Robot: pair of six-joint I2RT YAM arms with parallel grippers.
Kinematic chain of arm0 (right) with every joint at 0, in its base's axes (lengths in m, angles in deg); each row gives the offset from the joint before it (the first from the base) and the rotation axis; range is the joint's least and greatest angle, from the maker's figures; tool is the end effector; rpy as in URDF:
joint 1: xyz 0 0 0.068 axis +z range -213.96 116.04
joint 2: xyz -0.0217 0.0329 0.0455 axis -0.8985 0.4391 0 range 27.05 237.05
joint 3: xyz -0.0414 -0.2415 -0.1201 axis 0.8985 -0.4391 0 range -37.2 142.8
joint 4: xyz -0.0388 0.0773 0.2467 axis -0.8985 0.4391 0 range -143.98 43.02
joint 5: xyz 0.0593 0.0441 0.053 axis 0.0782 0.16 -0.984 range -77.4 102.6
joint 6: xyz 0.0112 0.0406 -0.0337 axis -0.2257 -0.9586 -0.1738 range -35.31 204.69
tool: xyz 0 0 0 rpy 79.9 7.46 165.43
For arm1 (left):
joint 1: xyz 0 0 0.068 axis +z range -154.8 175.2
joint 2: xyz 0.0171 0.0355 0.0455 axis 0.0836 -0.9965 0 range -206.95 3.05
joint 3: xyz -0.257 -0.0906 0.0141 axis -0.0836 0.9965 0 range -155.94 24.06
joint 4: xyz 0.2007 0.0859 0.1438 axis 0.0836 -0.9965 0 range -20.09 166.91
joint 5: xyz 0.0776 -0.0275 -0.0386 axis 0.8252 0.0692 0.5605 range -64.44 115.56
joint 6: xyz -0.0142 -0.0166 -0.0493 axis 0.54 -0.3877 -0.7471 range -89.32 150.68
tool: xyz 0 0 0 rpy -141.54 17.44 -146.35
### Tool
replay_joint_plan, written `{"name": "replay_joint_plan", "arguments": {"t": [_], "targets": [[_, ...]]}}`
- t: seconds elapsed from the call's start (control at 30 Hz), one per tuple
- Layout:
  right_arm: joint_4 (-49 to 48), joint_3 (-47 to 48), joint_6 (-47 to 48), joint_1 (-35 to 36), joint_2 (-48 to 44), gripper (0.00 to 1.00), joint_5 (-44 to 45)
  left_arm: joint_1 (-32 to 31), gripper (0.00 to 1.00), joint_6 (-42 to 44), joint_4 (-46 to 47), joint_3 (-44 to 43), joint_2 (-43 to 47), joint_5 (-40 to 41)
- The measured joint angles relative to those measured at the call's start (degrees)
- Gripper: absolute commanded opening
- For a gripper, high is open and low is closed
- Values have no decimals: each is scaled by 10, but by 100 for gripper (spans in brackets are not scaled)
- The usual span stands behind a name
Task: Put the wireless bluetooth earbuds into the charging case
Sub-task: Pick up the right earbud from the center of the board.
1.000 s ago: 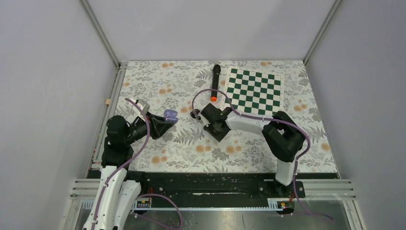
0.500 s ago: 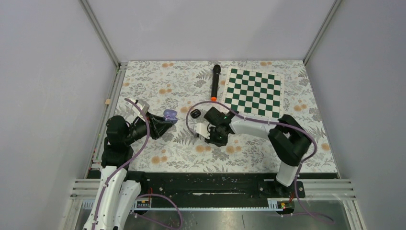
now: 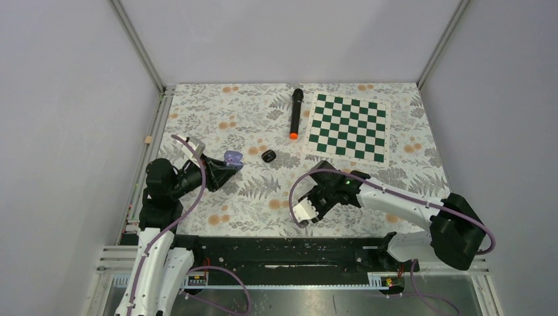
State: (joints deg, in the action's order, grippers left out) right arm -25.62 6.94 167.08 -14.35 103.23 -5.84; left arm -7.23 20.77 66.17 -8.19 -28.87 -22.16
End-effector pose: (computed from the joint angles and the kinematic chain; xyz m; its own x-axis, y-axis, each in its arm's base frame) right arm 0.1532 0.1974 0.1970 0.7419 -0.5792 -0.3379 -0.6676 -0.5909 -0.4529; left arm 0.1356 -0.0320 0.2968 -0.3081 -0.1029 -0.9458 0.7132 0.6329 -0.3012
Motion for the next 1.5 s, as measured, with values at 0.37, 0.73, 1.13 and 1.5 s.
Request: {"name": "replay_joint_plan", "arguments": {"t": [0.37, 0.73, 1.13, 1.5], "targets": [[70, 2, -81, -1, -45, 20, -10, 3, 0, 14, -3, 0, -15, 0], [21, -18, -150, -1, 12, 28, 0, 7, 0, 42, -40, -15, -28, 0], [-7, -23, -162, -1, 35, 30, 15, 10, 0, 45, -52, -15, -28, 0], [-9, -24, -164, -1, 50, 36, 25, 12, 0, 45, -52, -15, -27, 0]]}}
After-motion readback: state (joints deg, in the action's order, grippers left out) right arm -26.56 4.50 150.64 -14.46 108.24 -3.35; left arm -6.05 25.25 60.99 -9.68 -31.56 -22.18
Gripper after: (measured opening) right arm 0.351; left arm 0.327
